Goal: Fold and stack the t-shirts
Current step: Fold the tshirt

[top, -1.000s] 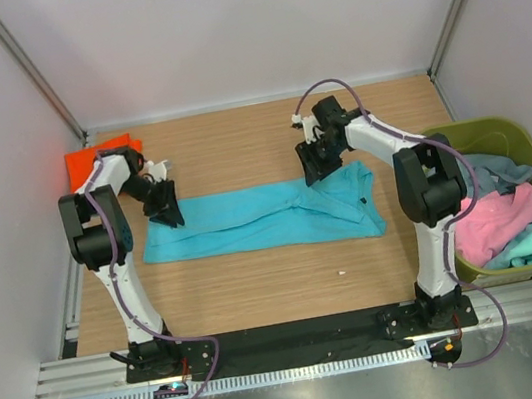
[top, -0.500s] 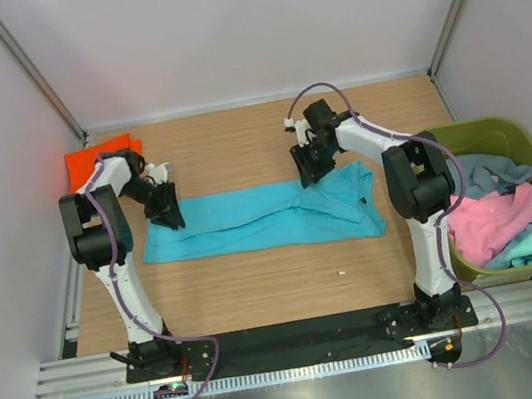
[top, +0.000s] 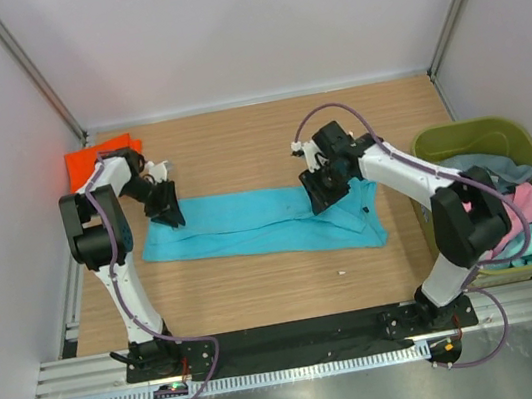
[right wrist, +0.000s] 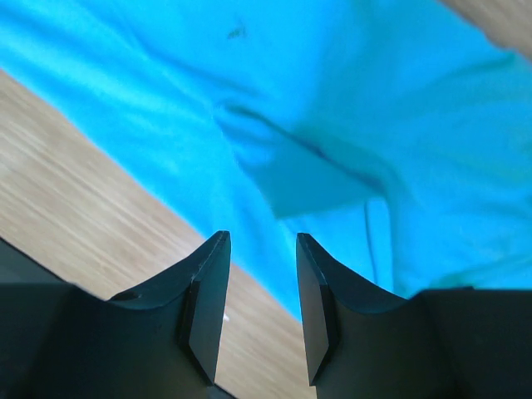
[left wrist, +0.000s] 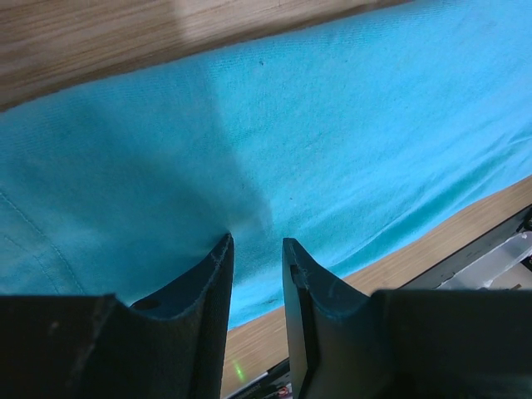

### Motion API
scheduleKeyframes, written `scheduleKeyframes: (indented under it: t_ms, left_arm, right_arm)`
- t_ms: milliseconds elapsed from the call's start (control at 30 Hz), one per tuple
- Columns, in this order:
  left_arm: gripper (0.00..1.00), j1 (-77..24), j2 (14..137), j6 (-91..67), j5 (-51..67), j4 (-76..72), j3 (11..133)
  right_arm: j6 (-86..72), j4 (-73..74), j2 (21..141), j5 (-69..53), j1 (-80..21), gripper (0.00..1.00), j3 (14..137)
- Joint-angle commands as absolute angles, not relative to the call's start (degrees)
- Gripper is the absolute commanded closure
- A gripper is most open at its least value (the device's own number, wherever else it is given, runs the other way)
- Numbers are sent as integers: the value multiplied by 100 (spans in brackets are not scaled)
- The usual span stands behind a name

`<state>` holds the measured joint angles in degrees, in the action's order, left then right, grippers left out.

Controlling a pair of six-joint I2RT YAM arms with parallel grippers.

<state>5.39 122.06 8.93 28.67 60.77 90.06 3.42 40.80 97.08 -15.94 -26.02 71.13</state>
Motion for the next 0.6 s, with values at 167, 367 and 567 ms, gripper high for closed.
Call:
scheduleKeyframes:
  t_ms: [167, 367, 567]
  left_arm:
    - [69, 554, 12173, 703, 3093, 5976, 9255]
    - [69, 554, 12164, 747, 3041, 6082, 9308]
    - [68, 554, 12147, 721, 3015, 6117, 9325]
  right_arm:
    - [123, 4052, 8596, -1459, -2479, 57, 6082]
    - [333, 3788, 8832, -1450, -2075, 53, 6459]
    - [378, 3806, 9404, -1590, -2030, 48, 7189]
